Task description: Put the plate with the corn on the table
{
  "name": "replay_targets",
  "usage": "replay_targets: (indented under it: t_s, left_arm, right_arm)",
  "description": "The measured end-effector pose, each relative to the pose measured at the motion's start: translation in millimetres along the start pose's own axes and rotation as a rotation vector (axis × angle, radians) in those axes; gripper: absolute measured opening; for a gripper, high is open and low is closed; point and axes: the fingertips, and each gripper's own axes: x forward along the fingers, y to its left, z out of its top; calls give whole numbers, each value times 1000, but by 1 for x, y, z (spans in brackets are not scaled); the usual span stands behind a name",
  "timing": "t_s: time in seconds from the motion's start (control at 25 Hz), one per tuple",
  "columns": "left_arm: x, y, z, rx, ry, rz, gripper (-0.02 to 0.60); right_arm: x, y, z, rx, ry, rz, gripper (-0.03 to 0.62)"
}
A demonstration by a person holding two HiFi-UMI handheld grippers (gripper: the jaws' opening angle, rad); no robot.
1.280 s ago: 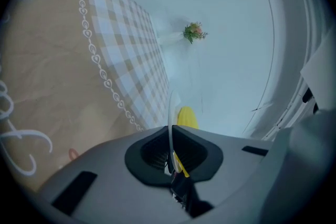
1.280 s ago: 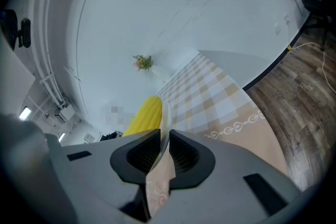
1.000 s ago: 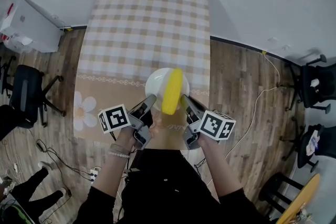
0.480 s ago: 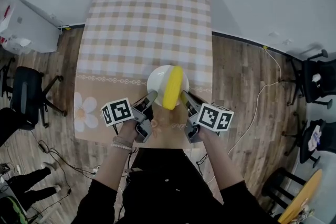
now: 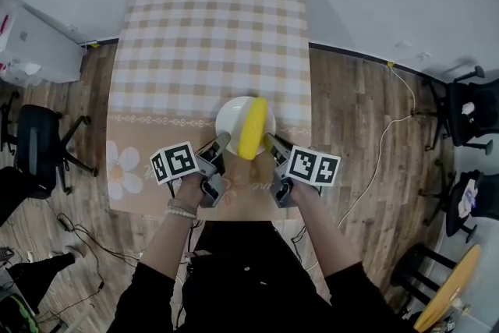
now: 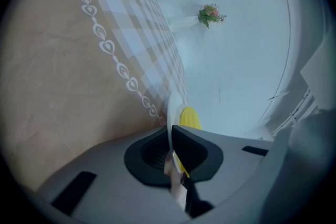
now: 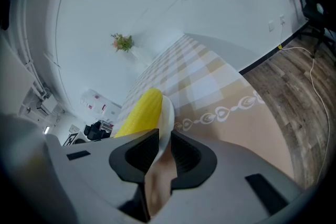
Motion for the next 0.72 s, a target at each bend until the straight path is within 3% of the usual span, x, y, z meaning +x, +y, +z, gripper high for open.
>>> replay_targets:
  t_s: [0.32,0.56,0.72]
  left_arm:
    - [3,6,-1,-6,26,54,25]
    - [22,2,27,-22,54,83,25]
    - [15,2,-3,21,61,121,28]
  right_arm:
    - [4,-6,-2,21,32,-60,103]
    - [21,-3,26,26,29,-70,101]
    - [0,-13,6,13,27,-68,103]
